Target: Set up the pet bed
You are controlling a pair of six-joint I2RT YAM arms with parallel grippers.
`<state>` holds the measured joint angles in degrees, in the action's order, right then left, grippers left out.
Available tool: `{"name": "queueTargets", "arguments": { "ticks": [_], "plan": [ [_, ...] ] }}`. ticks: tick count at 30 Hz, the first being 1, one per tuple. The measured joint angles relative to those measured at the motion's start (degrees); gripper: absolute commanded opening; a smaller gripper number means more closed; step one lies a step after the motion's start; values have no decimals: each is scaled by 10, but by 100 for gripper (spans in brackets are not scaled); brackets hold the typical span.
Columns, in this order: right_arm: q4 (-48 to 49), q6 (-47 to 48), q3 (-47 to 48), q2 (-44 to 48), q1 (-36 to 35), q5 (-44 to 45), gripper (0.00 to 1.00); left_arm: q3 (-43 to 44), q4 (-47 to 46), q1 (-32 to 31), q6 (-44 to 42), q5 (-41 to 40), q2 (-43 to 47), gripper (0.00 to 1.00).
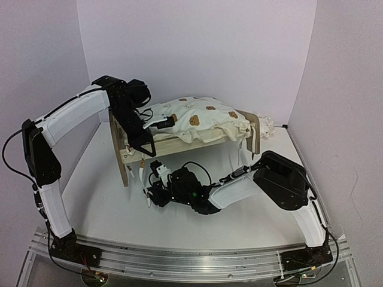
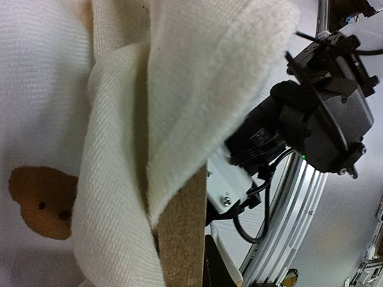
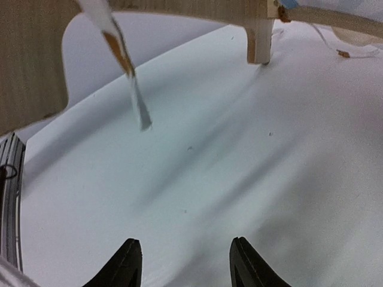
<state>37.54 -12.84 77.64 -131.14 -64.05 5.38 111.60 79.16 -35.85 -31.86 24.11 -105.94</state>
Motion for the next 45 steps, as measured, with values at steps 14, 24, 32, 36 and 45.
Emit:
{"name": "queueTargets", "arguments": {
  "ticks": [14,24,32,36,45],
  "plan": [
    [126,-55,149,-111,0,-8,53,46,27,-1,39,27,-8,0],
    [130,-52,186,-133,0,-12,13,54,31,-2,41,29,-13,0],
    [144,-57,154,-126,2,10,0,54,29,-2,43,25,-13,0],
    [148,-55,53,-91,4,21,0,54,27,-1,43,18,-13,0],
    [73,-37,-185,93,-5,21,0,-2,-35,10,20,-11,-12,0]
  ]
}}
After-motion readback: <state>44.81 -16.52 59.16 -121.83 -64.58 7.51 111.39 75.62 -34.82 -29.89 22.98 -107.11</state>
